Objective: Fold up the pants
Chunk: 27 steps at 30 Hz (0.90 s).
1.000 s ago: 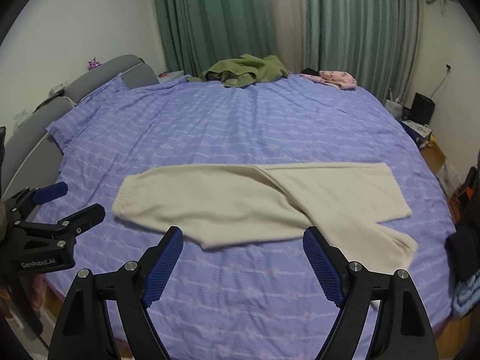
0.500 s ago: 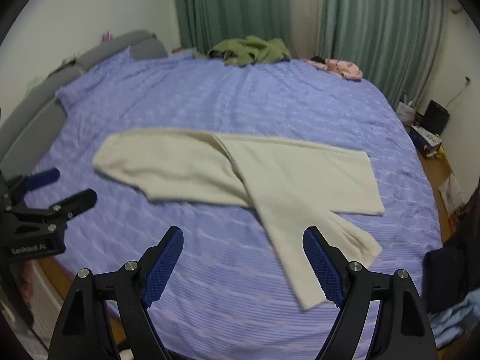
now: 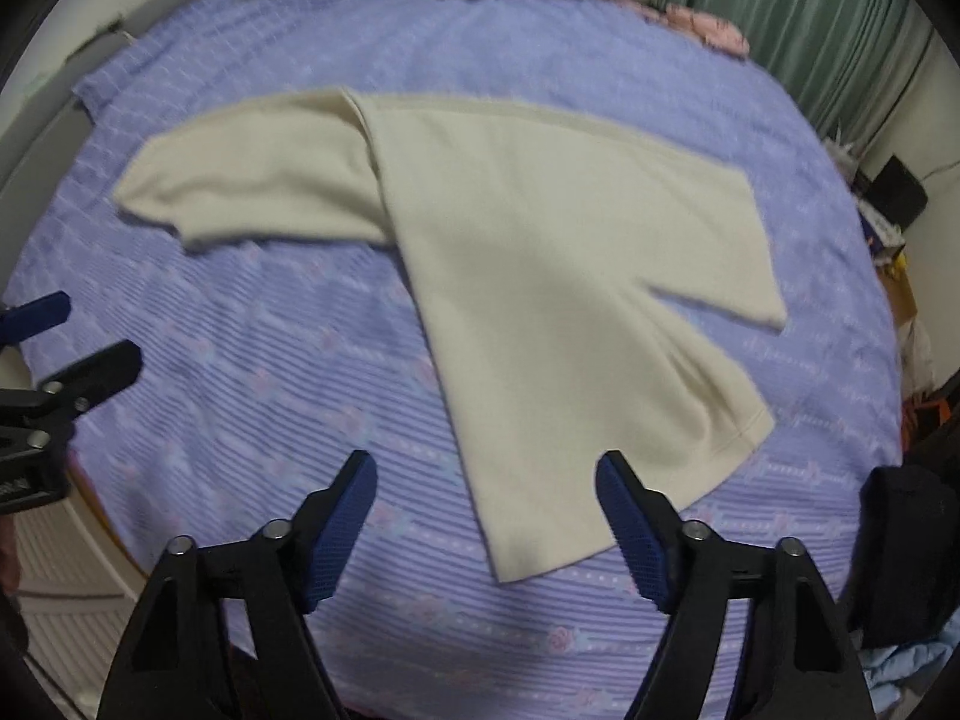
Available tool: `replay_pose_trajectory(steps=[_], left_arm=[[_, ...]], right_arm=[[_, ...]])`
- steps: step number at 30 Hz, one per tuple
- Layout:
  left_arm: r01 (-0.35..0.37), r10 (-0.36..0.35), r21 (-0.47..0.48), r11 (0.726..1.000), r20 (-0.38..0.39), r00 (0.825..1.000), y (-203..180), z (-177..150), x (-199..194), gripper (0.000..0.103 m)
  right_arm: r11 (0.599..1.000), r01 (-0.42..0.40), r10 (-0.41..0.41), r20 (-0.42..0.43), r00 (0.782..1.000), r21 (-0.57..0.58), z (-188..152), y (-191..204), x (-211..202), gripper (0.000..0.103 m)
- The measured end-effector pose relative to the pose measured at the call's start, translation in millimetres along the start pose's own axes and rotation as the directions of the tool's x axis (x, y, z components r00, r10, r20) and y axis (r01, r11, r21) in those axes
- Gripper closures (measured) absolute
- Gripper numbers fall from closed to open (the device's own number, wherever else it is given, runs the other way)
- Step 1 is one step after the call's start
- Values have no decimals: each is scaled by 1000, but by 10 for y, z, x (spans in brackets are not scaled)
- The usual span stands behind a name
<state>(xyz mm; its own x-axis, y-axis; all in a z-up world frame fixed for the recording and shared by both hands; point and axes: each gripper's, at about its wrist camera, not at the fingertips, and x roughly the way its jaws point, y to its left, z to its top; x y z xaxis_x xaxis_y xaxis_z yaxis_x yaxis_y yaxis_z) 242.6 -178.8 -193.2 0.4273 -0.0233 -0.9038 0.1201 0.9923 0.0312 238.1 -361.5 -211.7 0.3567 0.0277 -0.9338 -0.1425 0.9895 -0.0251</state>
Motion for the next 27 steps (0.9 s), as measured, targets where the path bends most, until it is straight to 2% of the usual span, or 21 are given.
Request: replay_pose_trajectory(steps=[3, 7, 11, 13, 15, 18, 19, 21, 24, 27], left_arm=[[3, -3, 17, 1000, -39, 999, -49, 2, 264, 0], [-5, 7, 35, 999, -68, 998, -100, 42, 520, 1], [4, 2, 60, 998, -88, 996, -145, 89, 672, 1], [2, 5, 76, 997, -86, 996, -167, 111, 721, 1], [-1, 8, 91, 996, -82, 997, -184, 131, 754, 1], [9, -3, 145, 989, -46, 999, -220, 200, 767, 2], [13, -11, 182, 983, -14, 1000, -232, 255, 747, 2], [19, -27, 243, 970, 30, 999, -249, 373, 711, 2], [35, -80, 363, 931, 108, 991, -307, 649, 639, 2], [47, -147, 504, 862, 160, 976, -433, 1018, 627, 2]], right_arm=[[1000, -2, 2, -48, 999, 8, -35, -48, 302, 31], [1000, 12, -14, -110, 994, -21, -91, -37, 661, 38], [999, 13, -19, -154, 988, -39, -162, -5, 890, 39], [997, 43, -55, -181, 982, -69, -198, 30, 1002, 40], [993, 61, -80, -206, 975, -97, -228, 55, 1106, 44], [988, 84, -107, -191, 976, -129, -209, 33, 1117, 77], [991, 77, -96, -180, 979, -106, -171, -26, 1047, 95], [994, 96, -103, -142, 984, -61, -98, -147, 888, 96], [987, 160, -160, -35, 987, 13, 60, -400, 510, 96], [978, 196, -200, 46, 979, 73, 239, -660, 221, 96]])
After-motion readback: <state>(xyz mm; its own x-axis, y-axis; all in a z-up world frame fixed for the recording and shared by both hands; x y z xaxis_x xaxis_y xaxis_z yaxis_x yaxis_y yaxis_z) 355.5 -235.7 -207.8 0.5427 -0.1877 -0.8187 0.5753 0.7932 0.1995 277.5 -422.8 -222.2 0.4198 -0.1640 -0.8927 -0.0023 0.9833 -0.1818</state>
